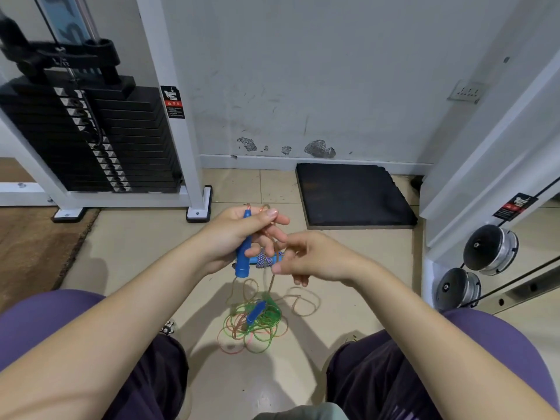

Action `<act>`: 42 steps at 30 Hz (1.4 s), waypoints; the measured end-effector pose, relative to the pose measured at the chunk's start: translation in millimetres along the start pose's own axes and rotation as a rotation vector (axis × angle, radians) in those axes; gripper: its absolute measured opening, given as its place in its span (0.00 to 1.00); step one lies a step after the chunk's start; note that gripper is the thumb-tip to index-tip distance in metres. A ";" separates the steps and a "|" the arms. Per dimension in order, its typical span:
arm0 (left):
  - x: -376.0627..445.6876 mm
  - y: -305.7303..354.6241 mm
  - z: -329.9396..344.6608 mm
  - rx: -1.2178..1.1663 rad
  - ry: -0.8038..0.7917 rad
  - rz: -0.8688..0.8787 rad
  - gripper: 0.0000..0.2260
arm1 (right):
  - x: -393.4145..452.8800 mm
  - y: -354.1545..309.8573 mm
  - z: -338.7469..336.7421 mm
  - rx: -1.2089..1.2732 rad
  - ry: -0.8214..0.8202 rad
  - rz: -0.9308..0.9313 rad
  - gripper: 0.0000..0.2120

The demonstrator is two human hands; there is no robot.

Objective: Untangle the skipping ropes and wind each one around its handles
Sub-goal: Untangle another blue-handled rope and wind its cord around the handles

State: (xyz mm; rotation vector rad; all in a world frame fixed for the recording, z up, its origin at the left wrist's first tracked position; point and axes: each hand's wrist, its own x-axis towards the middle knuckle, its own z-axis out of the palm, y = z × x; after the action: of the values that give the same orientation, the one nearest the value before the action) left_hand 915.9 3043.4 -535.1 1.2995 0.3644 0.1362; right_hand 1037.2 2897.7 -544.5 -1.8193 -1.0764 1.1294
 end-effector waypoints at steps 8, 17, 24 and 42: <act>-0.9 -5.4 -12.3 0.475 -0.022 -0.072 0.16 | -1.6 -14.7 -5.3 0.215 0.095 -0.171 0.08; -2.6 -16.4 -13.6 0.627 -0.086 -0.129 0.09 | -3.0 -18.2 -25.9 0.265 0.419 -0.124 0.13; -3.6 -12.7 -4.8 0.435 -0.114 -0.136 0.11 | -2.4 -11.3 -24.3 -0.148 0.599 -0.154 0.13; -8.6 -7.8 -10.0 0.392 -0.286 -0.212 0.08 | -2.1 -11.1 -25.7 0.148 0.338 -0.203 0.05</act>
State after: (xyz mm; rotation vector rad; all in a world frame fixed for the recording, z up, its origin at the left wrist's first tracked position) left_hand 903.7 3047.9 -543.2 1.6308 0.2883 -0.3127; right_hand 1057.5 2896.3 -525.0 -1.6673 -0.9273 0.7301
